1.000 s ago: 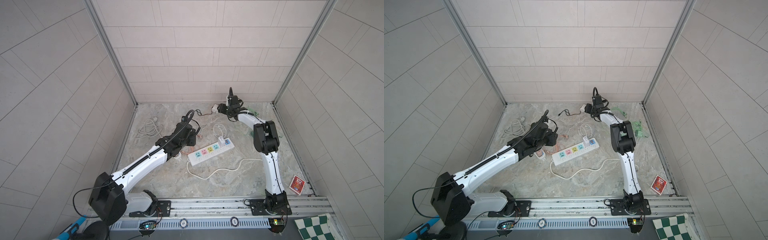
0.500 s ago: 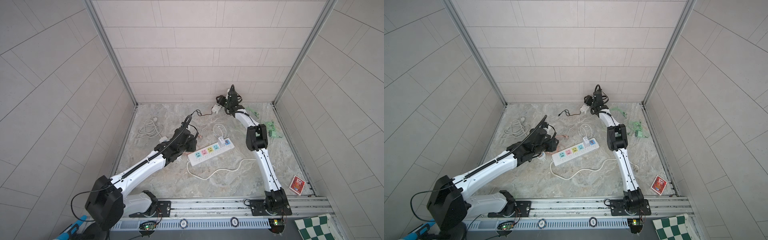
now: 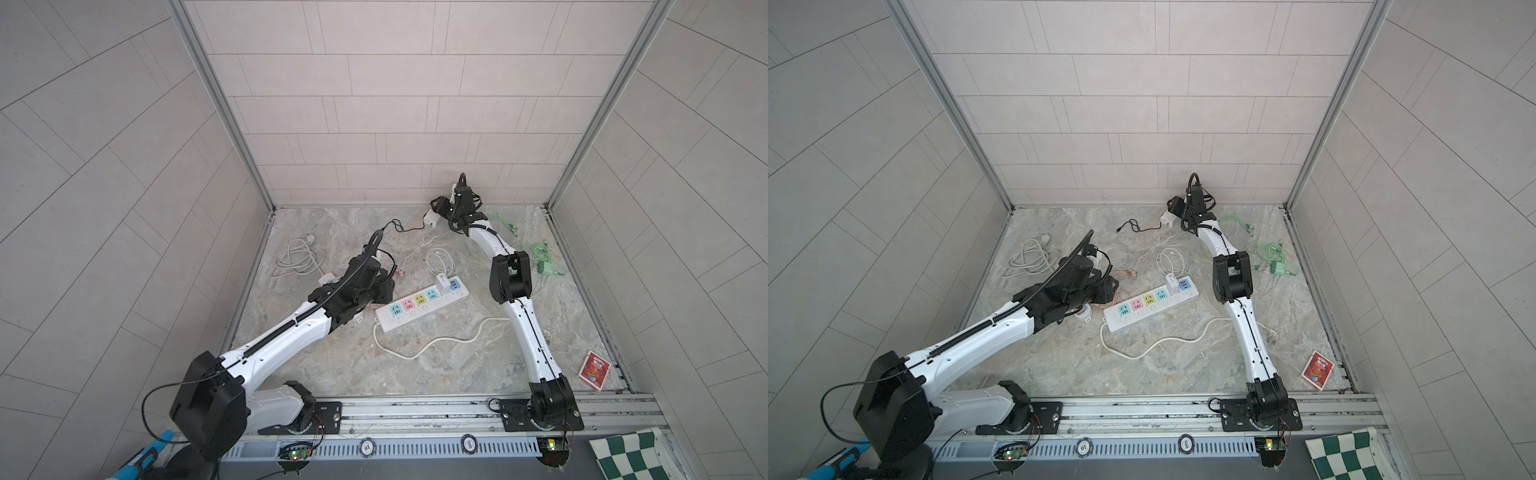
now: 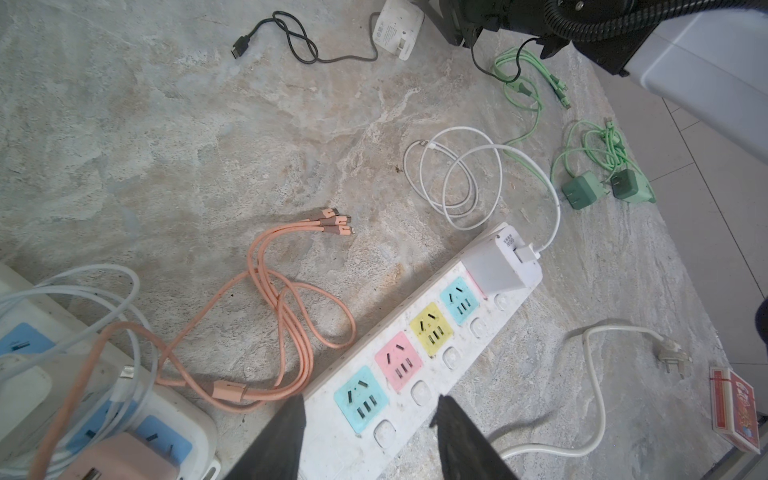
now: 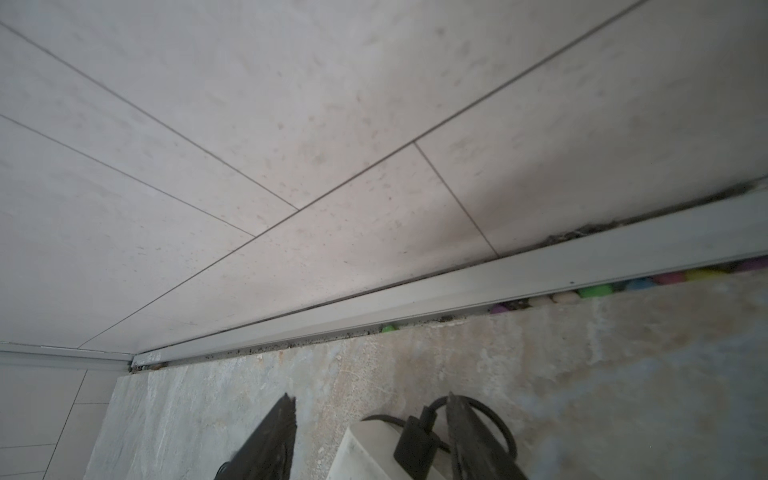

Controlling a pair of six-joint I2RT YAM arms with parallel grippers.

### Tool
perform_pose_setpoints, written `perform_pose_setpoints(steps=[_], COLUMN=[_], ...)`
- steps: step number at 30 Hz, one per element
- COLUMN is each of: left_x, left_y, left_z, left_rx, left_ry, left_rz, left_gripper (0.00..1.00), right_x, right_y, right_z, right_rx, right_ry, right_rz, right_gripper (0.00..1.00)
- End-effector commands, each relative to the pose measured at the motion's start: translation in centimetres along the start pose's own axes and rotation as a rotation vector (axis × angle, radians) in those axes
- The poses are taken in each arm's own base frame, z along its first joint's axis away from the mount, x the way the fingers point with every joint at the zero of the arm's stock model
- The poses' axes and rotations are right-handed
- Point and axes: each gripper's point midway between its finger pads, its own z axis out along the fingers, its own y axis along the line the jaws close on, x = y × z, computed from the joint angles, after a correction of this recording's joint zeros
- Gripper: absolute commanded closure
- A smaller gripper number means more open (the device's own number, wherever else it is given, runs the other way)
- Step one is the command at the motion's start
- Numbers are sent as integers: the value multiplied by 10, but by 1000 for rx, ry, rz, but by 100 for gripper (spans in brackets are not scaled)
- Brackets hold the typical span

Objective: Insert the plug
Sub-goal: 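Grasp the small white charger with black cable with the right gripper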

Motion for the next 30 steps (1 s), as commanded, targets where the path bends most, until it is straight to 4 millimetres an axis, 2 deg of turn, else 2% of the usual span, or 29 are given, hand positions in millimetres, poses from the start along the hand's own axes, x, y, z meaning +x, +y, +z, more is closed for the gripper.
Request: perform_pose_setpoints(steps=[1,7,13,21,24,30], left_x=[-4,-15,-35,-62,-69,-66], left_y=[0,2,-11,4,8,9], left_z=[-4,2,5,33,48,69], left_rx=[8,-21,6,-75,-76,-56], left_ry=[-24,-57,-87,-112,-100,-32], left_rz=[-13,31,92,227,283,354], left_gripper=[43,43,43,42,42,41], right_x=[15,37,65,102,119,156], right_y=[1,9,20,31,33,38], right_z=[4,3,-11,-18,-28,-56], right_rx=[-13,-39,-6,-20,-12,-10], right_ry=[45,135,228,347,410,528], right_rz=[-9,-26,-110,-139,-153,-160], right_gripper=[42,46,49,52,52,52])
